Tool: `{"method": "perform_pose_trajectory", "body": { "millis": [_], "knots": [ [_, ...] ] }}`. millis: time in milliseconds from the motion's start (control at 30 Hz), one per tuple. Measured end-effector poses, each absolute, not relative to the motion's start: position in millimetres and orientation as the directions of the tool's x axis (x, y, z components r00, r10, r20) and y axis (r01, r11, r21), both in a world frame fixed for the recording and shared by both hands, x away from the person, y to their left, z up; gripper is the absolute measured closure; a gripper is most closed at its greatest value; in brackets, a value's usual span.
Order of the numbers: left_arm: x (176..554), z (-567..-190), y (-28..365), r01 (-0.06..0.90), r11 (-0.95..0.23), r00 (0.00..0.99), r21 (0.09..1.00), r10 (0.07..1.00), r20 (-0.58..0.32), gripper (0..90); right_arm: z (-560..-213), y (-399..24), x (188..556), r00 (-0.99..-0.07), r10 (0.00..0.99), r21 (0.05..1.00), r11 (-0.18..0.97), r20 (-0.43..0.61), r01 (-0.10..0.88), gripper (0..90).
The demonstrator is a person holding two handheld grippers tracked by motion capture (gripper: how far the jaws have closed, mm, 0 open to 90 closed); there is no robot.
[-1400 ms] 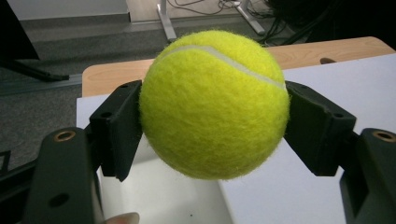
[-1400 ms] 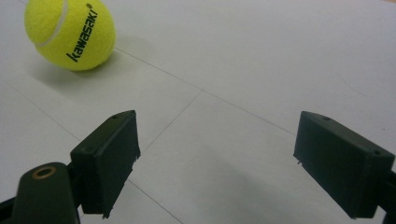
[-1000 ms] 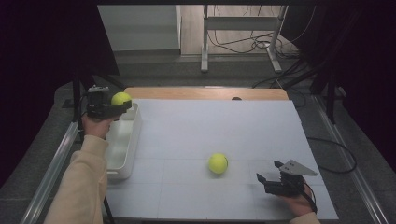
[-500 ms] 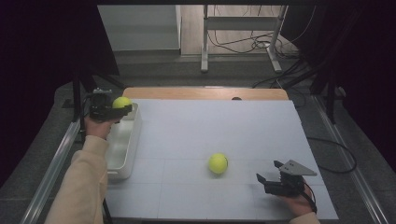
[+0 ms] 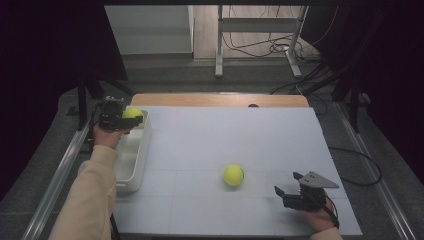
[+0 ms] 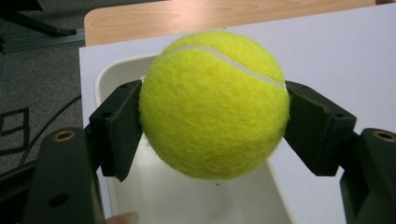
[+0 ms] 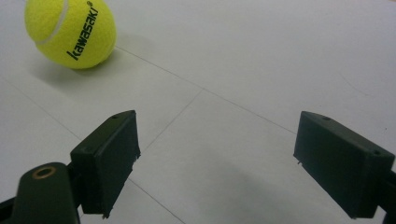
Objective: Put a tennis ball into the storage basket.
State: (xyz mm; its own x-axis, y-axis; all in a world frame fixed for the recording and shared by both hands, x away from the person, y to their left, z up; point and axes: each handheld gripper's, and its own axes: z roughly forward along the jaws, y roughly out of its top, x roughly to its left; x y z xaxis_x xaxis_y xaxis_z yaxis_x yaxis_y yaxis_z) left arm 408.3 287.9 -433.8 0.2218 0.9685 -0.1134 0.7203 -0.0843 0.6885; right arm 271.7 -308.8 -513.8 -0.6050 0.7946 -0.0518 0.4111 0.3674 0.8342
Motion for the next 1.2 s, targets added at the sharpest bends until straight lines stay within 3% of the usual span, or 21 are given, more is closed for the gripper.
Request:
{"method": "perform_pose_trajectory", "body": {
  "millis": [433, 1200],
  "knots": [
    [410.7, -440.9, 289.7, 0.754, -0.082, 0.211, 0.651, 0.97, -0.122, 26.5, -514.1, -308.4, 271.7, -0.605, 0.794, 0.833, 0.371, -0.054, 0.411, 14.5],
    [408.8, -440.5, 290.2, 0.743, -0.076, 0.203, 0.665, 0.972, -0.116, 26.0, -514.0, -308.4, 271.6, -0.606, 0.794, 0.833, 0.372, -0.056, 0.41, 14.4]
  ]
}}
